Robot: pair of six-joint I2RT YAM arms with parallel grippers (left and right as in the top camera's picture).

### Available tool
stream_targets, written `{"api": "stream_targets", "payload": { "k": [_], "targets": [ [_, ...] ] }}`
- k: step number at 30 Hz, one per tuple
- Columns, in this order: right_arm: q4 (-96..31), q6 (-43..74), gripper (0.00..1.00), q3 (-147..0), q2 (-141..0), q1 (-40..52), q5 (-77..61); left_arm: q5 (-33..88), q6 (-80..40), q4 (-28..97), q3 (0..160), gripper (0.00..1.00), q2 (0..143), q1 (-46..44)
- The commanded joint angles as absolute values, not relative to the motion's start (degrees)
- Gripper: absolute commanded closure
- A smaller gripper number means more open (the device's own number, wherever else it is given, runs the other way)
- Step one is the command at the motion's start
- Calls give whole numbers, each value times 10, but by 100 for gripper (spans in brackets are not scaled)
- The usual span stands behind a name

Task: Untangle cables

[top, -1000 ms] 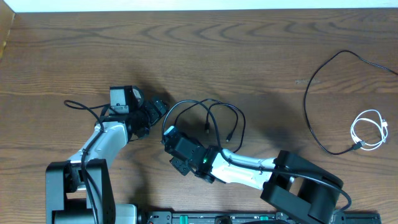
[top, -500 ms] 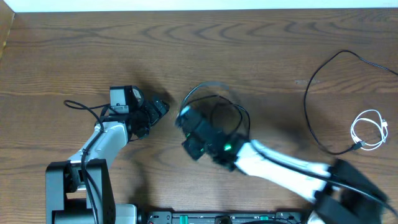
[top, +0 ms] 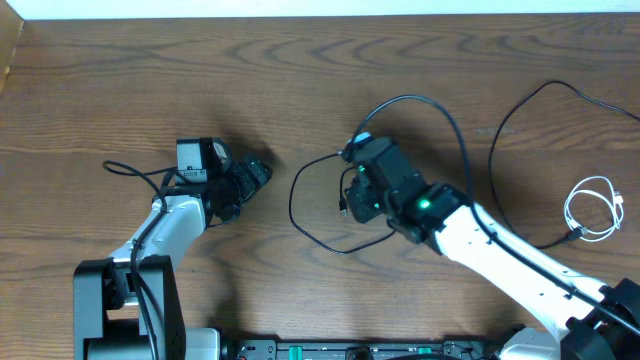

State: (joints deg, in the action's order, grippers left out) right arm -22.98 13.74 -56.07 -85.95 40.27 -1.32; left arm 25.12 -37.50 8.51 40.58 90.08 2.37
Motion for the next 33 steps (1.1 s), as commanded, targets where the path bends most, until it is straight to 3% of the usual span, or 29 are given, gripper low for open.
{"api": "stream_targets", "payload": {
  "k": [1,3,4,5,6,9,12,16,19,23,33],
  "targets": [
    [-246,125,99,-562,-853,392,-46,230,-372,89,408,2,901,25],
    [-266,126,72,-562,-853,388,-41,230,-371,89,408,2,901,25],
    [-277,126,51,-562,-853,387,-37,230,-371,89,408,2,901,25],
    [-285,126,40,-562,-854,387,-30,230,-371,89,408,2,901,25],
    [-291,126,37,-562,-855,387,-17,230,-371,89,408,2,901,25],
    [-295,129,40,-556,-855,385,52,230,-371,89,408,2,901,25],
    [-298,157,56,-552,-858,383,86,230,-371,89,408,2,901,25],
    [-298,236,62,-547,-876,383,87,230,-372,89,408,2,901,25],
    [-298,262,56,-546,-900,383,97,230,-372,89,408,2,901,25],
    [-298,279,32,-546,-941,383,131,230,-372,89,408,2,901,25],
    [-307,319,36,-546,-1031,378,164,230,-371,89,408,2,901,25]
  ]
}}
